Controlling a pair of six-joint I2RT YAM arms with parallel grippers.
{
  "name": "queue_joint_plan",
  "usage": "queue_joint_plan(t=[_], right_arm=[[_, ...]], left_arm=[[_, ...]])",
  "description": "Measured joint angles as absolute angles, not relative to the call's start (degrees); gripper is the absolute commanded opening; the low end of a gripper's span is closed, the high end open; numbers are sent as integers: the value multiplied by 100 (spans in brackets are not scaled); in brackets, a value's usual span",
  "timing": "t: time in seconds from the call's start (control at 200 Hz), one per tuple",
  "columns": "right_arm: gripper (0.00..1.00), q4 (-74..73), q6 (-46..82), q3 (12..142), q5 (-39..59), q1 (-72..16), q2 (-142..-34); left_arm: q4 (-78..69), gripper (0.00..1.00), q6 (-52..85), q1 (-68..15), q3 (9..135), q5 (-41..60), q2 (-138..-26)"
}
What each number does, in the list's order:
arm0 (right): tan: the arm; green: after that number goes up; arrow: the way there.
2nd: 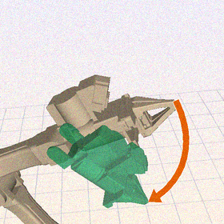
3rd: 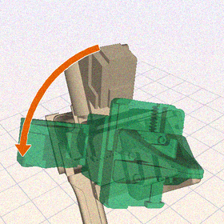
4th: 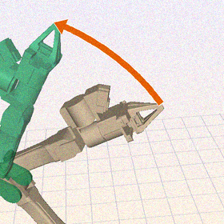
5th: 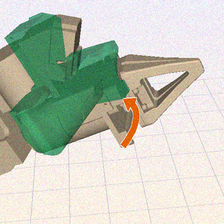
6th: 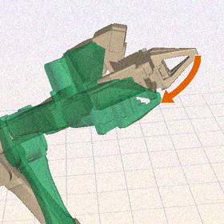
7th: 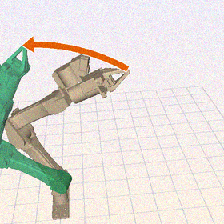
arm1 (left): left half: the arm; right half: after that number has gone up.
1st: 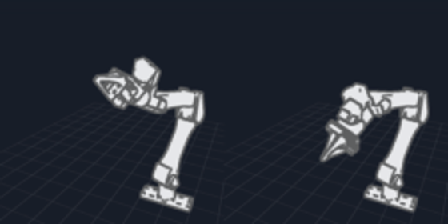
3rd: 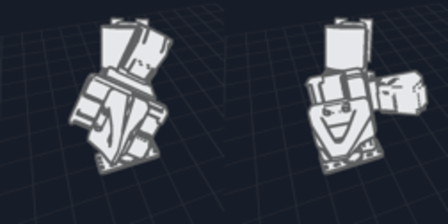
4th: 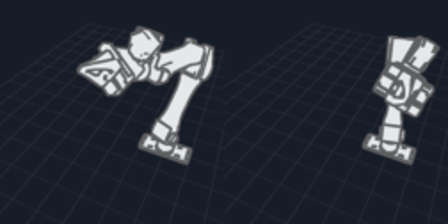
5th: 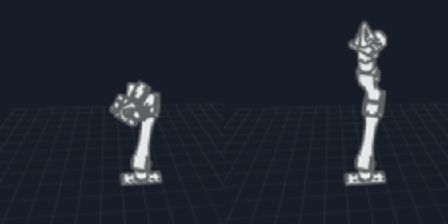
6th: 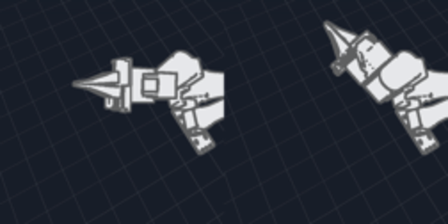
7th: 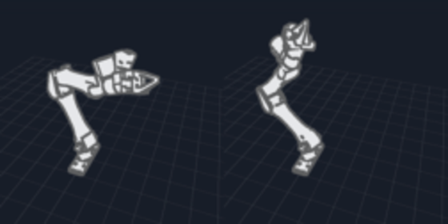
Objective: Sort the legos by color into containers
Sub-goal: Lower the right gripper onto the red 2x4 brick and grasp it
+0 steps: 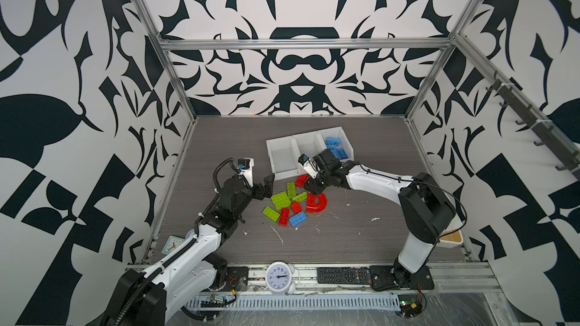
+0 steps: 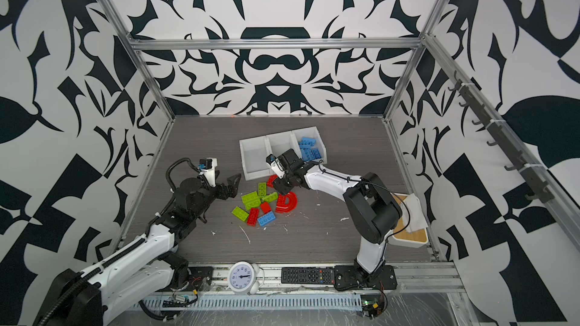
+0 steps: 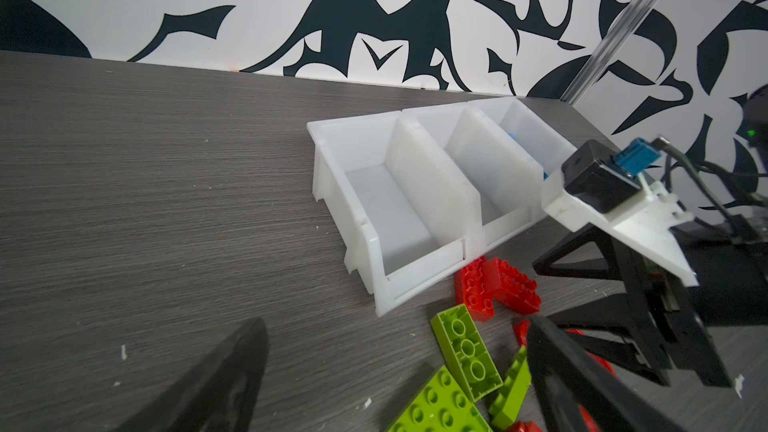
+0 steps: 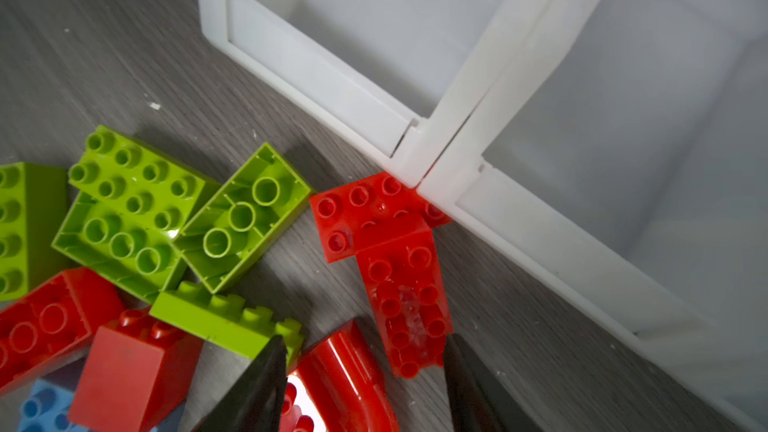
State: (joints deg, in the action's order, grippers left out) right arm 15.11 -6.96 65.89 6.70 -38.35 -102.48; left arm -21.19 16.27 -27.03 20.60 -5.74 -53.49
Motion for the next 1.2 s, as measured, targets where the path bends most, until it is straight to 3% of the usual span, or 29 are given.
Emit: queue_joint_plan(t=[1.2], right_arm=[[43, 1415, -703, 6914, 534, -3833, -10709]], left_arm=[[-2119, 99, 1632, -2703, 2060, -508, -5384]])
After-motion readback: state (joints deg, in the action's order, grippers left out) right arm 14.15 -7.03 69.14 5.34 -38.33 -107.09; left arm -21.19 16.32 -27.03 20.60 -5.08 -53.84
